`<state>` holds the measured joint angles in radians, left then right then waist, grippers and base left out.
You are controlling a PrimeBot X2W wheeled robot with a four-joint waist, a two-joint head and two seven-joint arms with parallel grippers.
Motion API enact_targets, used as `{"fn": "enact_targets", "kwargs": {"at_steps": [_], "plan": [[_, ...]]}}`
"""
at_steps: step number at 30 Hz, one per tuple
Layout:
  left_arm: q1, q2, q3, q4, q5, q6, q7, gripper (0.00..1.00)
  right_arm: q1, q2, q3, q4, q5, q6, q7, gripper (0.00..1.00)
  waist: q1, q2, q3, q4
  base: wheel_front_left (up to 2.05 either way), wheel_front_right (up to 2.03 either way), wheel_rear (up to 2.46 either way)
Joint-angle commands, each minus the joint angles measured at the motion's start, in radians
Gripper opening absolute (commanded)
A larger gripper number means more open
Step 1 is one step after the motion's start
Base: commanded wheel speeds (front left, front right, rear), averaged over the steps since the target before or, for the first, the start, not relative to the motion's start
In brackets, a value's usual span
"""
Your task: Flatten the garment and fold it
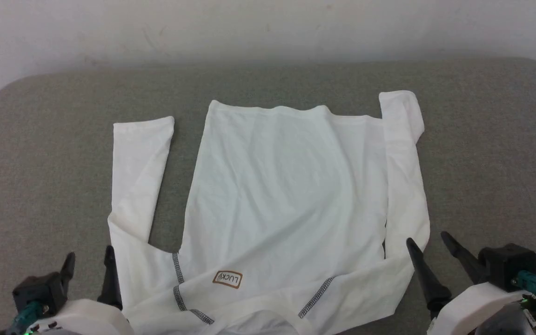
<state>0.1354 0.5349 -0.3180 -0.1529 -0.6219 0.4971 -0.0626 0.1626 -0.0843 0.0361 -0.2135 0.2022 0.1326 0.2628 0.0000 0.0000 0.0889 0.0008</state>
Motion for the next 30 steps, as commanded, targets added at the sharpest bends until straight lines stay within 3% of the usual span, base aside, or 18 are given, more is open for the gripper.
{"fn": "enact_targets", "kwargs": {"at_steps": [1, 9, 15, 22, 27, 30], "plan": [[-0.025, 0.017, 0.01, -0.019, 0.011, 0.009, 0.004, 1.0, -0.012, 0.009, -0.001, -0.017, -0.008, -0.002, -0.004, 1.0, 0.0, 0.0, -0.008, -0.007, 0.0, 0.0, 0.0], [-0.116, 0.095, 0.04, -0.078, 0.045, 0.018, 0.058, 1.0, -0.03, 0.025, -0.015, -0.099, -0.026, -0.002, -0.003, 1.0, 0.0, 0.0, 0.0, -0.017, 0.0, 0.0, 0.0], [-0.275, 0.113, 0.056, -0.029, 0.034, -0.014, 0.1, 1.0, -0.06, 0.031, -0.016, -0.152, -0.03, -0.002, 0.005, 1.0, 0.0, 0.0, 0.071, -0.042, 0.0, 0.0, 0.0], [-0.558, 0.116, 0.044, 0.136, -0.023, -0.133, 0.189, 1.0, -0.123, 0.033, -0.022, -0.189, -0.042, -0.002, 0.0, 1.0, 0.0, 0.0, 0.202, -0.074, 0.0, 0.0, 0.0], [-0.78, 0.135, 0.007, 0.287, -0.074, -0.235, 0.354, 1.0, -0.169, 0.034, -0.017, -0.202, -0.053, -0.002, -0.01, 1.0, 0.0, 0.0, 0.296, -0.099, 0.0, 0.0, 0.0], [-0.891, 0.162, -0.008, 0.376, -0.099, -0.275, 0.477, 1.0, -0.191, 0.034, -0.011, -0.204, -0.056, -0.002, -0.018, 1.0, 0.0, 0.0, 0.339, -0.115, 0.0, 0.0, 0.0]]}}
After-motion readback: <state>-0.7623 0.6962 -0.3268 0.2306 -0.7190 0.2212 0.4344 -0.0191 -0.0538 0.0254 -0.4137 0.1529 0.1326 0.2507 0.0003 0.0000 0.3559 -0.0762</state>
